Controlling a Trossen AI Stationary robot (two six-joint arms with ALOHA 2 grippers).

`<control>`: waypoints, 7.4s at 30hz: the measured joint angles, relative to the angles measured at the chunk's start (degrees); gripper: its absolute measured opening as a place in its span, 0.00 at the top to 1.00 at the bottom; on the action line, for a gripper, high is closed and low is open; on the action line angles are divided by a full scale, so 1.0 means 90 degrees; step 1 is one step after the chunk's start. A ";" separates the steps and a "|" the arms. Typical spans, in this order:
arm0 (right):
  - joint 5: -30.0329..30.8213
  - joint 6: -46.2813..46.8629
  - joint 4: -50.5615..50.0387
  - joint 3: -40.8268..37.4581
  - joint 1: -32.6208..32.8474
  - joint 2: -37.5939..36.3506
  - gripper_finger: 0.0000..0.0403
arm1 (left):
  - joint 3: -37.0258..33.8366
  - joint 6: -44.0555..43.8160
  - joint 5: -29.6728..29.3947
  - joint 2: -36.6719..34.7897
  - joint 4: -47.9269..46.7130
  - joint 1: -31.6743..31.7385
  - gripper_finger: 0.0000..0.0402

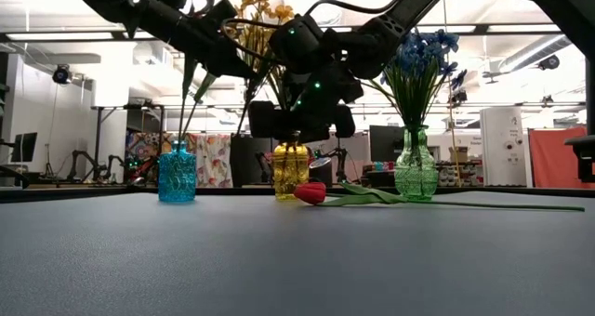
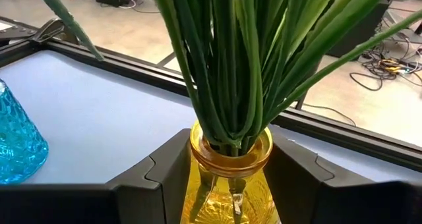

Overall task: Sort flowers into vase by color
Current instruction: Put the yellow flowers into the yellow vase

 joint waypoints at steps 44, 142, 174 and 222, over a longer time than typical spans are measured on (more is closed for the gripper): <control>0.0003 -0.0321 -0.0942 -0.0015 0.0293 -0.0307 0.28 | -0.0001 -0.0030 -0.0928 -0.0332 -0.0537 -0.0090 1.00; -0.0352 -0.0687 0.2470 -0.2232 0.0306 -0.0605 0.11 | 0.0402 -0.0284 0.2509 0.0185 0.0935 0.0020 1.00; 0.0220 -0.2243 0.6411 -0.1590 0.0162 0.1753 0.11 | 0.0405 -0.0355 0.2526 0.0209 0.0882 0.0013 1.00; -0.0213 -0.1355 0.5490 -0.1341 -0.0226 0.1756 0.24 | 0.0079 -0.0922 0.3401 0.0595 0.2018 0.0555 1.00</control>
